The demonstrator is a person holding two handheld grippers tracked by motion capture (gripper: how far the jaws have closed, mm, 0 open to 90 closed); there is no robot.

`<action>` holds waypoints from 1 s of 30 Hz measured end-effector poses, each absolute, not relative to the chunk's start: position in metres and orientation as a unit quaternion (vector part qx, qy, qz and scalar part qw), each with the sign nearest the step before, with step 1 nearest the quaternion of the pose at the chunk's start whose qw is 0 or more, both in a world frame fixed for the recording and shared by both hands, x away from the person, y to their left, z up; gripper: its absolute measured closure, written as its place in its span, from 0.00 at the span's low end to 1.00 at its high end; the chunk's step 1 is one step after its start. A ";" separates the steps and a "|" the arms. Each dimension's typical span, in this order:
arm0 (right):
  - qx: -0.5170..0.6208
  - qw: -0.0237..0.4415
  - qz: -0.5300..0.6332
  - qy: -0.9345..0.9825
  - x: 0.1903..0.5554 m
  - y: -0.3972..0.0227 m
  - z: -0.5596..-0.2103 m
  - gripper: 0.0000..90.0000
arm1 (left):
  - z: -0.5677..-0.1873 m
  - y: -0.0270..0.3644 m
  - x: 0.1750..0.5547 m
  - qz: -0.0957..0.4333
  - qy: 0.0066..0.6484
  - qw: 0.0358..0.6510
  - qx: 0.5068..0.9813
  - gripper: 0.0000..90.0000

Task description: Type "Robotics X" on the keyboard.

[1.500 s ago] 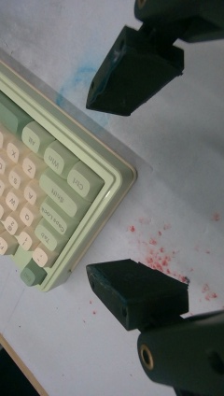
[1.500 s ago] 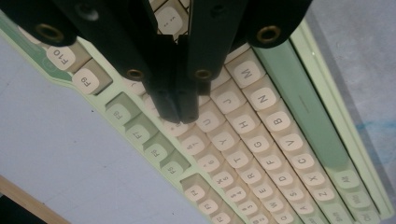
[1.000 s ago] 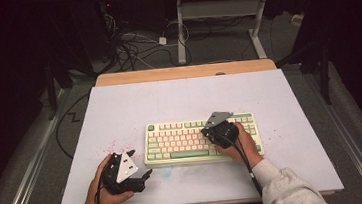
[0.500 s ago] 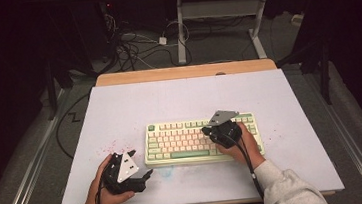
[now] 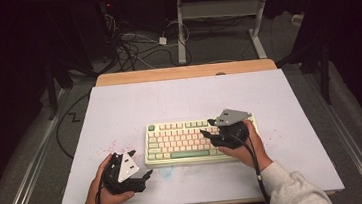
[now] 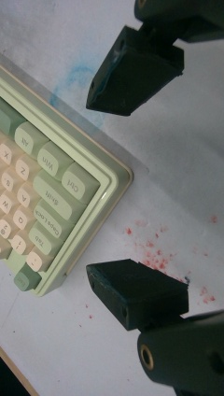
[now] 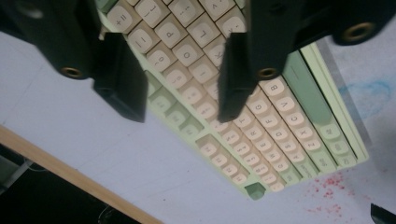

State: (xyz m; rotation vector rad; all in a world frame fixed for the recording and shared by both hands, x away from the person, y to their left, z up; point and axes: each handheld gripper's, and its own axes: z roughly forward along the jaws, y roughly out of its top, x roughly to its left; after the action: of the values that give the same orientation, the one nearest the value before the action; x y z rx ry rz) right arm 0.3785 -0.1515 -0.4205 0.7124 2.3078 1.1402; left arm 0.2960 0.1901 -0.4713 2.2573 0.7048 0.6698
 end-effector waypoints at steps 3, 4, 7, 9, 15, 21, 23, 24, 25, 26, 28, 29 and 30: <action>0.257 0.246 0.429 0.830 0.373 -0.155 -0.416 0.43 | -0.471 0.190 0.296 0.257 0.270 0.335 0.865 0.19; 0.257 0.250 0.432 0.827 0.371 -0.156 -0.414 0.40 | -0.471 0.190 0.296 0.257 0.270 0.335 0.865 0.19; 0.256 0.264 0.435 0.822 0.365 -0.160 -0.411 0.35 | -0.471 0.189 0.296 0.258 0.270 0.334 0.866 0.19; 0.256 0.269 0.441 0.817 0.361 -0.163 -0.410 0.32 | -0.471 0.189 0.296 0.258 0.271 0.334 0.865 0.19; 0.263 0.281 0.451 0.805 0.350 -0.175 -0.408 0.28 | -0.466 0.191 0.296 0.257 0.279 0.350 0.856 0.23; 0.261 0.295 0.454 0.799 0.334 -0.189 -0.408 0.24 | -0.456 0.190 0.295 0.251 0.287 0.377 0.844 0.32; 0.263 0.295 0.455 0.798 0.328 -0.195 -0.409 0.24 | -0.453 0.191 0.297 0.250 0.296 0.375 0.842 0.39; 0.265 0.297 0.453 0.798 0.325 -0.197 -0.410 0.24 | -0.451 0.191 0.298 0.244 0.302 0.375 0.841 0.43; 0.264 0.300 0.452 0.798 0.322 -0.200 -0.411 0.24 | -0.448 0.193 0.299 0.238 0.301 0.381 0.841 0.48; 0.265 0.301 0.451 0.798 0.320 -0.203 -0.412 0.24 | -0.446 0.194 0.300 0.222 0.309 0.390 0.839 0.56; 0.268 0.300 0.454 0.795 0.315 -0.208 -0.413 0.24 | -0.442 0.195 0.304 0.208 0.316 0.389 0.840 0.70; 0.267 0.303 0.452 0.795 0.312 -0.210 -0.413 0.24 | -0.441 0.194 0.306 0.199 0.316 0.389 0.842 0.77; 0.265 0.307 0.451 0.795 0.310 -0.212 -0.414 0.24 | -0.439 0.193 0.309 0.192 0.316 0.388 0.844 0.83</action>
State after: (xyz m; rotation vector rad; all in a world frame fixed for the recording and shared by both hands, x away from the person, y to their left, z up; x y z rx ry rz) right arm 0.3102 -0.2121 -0.4135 0.7018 2.1038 1.1922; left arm 0.3088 0.1927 -0.4390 2.1469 0.8041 0.4878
